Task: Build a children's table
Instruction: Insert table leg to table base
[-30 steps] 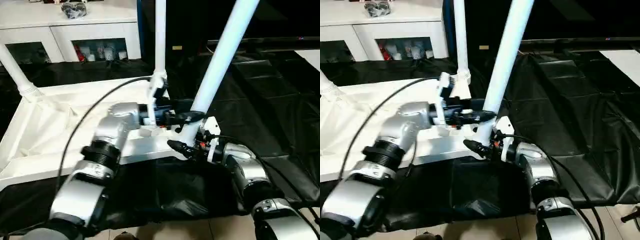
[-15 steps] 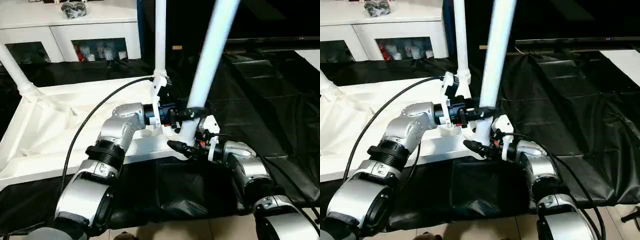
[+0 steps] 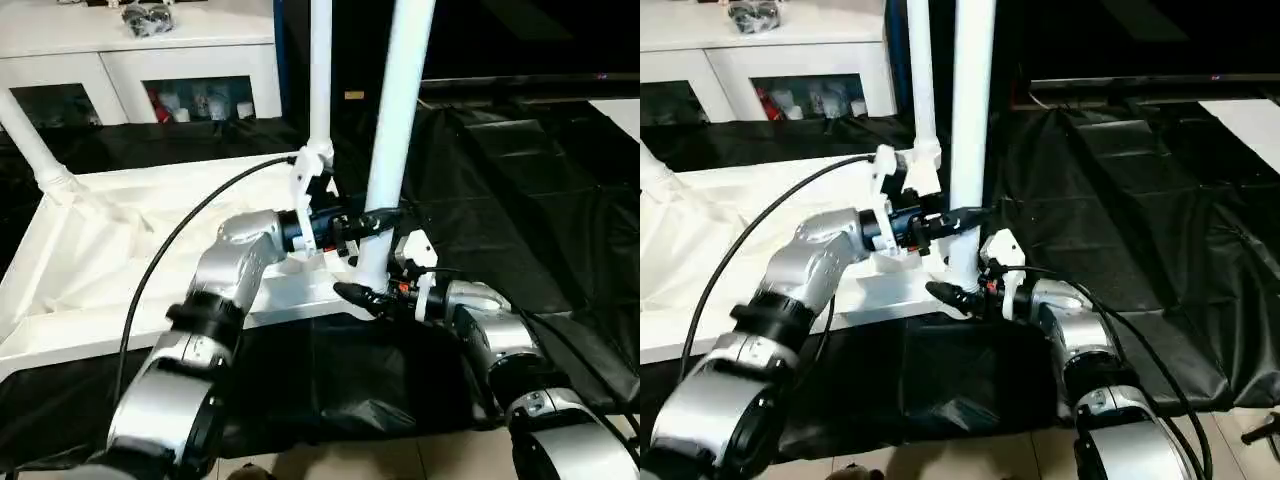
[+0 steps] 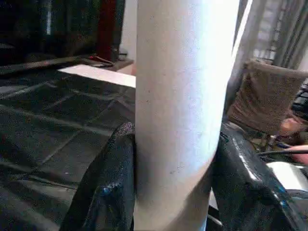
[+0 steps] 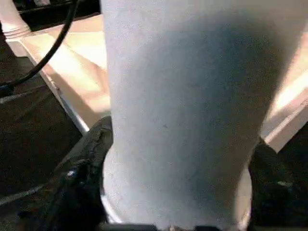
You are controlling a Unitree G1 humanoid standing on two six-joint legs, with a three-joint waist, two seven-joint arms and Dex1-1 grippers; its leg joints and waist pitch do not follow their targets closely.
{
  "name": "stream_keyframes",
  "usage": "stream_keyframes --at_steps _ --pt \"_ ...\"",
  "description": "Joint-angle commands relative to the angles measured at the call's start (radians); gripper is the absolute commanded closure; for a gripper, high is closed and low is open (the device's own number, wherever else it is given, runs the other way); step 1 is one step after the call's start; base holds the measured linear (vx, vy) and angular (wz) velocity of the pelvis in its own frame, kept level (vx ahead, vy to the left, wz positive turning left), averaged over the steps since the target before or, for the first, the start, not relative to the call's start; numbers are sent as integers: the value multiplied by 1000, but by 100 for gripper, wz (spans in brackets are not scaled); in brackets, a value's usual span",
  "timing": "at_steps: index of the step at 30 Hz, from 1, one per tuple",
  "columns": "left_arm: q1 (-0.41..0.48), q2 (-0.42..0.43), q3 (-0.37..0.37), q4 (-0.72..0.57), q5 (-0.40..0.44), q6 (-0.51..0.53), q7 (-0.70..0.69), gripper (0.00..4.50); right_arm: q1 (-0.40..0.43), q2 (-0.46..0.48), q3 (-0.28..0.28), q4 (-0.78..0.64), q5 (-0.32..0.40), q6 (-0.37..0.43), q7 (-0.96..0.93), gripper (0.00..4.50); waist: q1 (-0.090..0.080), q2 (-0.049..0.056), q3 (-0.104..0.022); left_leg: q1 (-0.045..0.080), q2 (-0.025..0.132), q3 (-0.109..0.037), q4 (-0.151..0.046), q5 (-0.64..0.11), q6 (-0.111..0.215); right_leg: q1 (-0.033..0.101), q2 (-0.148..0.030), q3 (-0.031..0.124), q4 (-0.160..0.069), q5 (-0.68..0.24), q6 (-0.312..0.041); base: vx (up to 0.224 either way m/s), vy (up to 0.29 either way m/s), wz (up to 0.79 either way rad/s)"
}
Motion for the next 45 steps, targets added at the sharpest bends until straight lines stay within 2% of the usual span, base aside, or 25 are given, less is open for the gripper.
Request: stream_keyframes --at_steps 1,2,4,5,6,8,9,10,11,15,25,30,31,35,37,40,42,45 --pt "15 20 -10 -25 18 0 10 260 22 -10 -20 -10 9 29 -12 84 3 -18 -62 4 13 8 -59 -297 77 51 -41 28 -77 -313 -228 0 0 0" --pt "22 23 -16 -32 24 -3 6 260 22 -14 -28 -27 17 27 -16 61 5 -18 -62 5 14 8 -60 -294 78 50 -41 28 -78 -321 -223 0 0 0" --pt "26 25 -20 -36 29 -5 5 260 23 -17 -32 -38 21 25 -20 54 5 -16 -62 5 16 7 -61 -294 75 50 -42 28 -78 -322 -221 0 0 0" --pt "33 28 -27 -45 32 -3 0 260 23 -23 -42 -61 36 33 -18 52 5 -19 -61 4 15 7 -61 -293 73 50 -40 29 -78 -319 -218 0 0 0" --pt "42 31 -34 -59 35 0 -1 260 26 -44 -60 -119 71 64 5 51 6 -20 -62 4 14 7 -61 -286 77 53 -39 29 -77 -306 -216 0 0 0" --pt "44 32 -36 -62 35 1 0 260 27 -53 -65 -138 82 80 16 51 6 -20 -63 1 14 8 -59 -272 82 51 -39 28 -75 -286 -219 0 0 0" --pt "47 36 -44 -68 39 4 -4 260 29 -80 -69 -179 97 117 47 51 5 -21 -62 0 12 8 -59 -270 83 53 -37 28 -74 -285 -217 0 0 0" --pt "49 38 -49 -73 41 7 -7 260 31 -95 -69 -196 101 135 61 51 9 -23 -66 1 12 8 -55 -249 89 55 -38 28 -71 -261 -218 0 0 0" --pt "51 41 -56 -76 47 6 -8 260 35 -112 -64 -214 101 148 82 51 10 -23 -64 -1 12 9 -54 -238 95 55 -38 29 -71 -249 -219 0 0 0" --pt "55 44 -72 -79 58 2 -9 260 47 -149 -53 -261 112 196 124 51 11 -24 -64 -1 11 9 -52 -237 94 54 -39 27 -73 -267 -216 0 0 0" --pt "31 46 -108 -41 91 -4 13 260 28 -112 8 -282 47 175 59 51 6 -19 -64 2 9 8 -53 -261 68 51 -39 26 -76 -307 -206 0 0 0" --pt "28 47 -114 -38 94 -1 14 261 18 -106 25 -273 27 176 42 51 6 -15 -64 2 10 7 -54 -265 65 52 -38 27 -74 -287 -211 0 0 0" --pt "28 47 -115 -38 95 -1 14 261 17 -105 27 -271 25 176 43 78 6 -16 -65 1 9 6 -54 -266 64 54 -38 27 -73 -282 -212 0 0 0" --pt "25 48 -123 -33 98 1 13 261 -1 -98 41 -259 19 178 39 90 4 -16 -64 3 9 7 -53 -273 65 53 -38 27 -74 -282 -215 0 0 0" --pt "25 49 -125 -33 97 1 13 261 -2 -98 41 -259 18 178 38 120 6 -15 -65 2 9 7 -53 -268 65 53 -38 27 -73 -276 -217 0 0 0" --pt "26 52 -130 -34 96 5 10 261 -7 -98 44 -254 14 175 35 128 5 -14 -65 2 9 7 -53 -268 63 54 -38 27 -72 -265 -221 0 0 0" --pt "26 53 -132 -35 96 6 9 261 -9 -97 45 -251 13 174 33 160 5 -14 -65 2 9 6 -53 -269 64 54 -38 27 -71 -265 -222 0 0 0" --pt "27 55 -135 -34 96 9 6 261 -15 -98 57 -239 0 168 35 177 3 -14 -64 2 9 6 -53 -276 63 55 -38 26 -72 -275 -221 0 0 0"
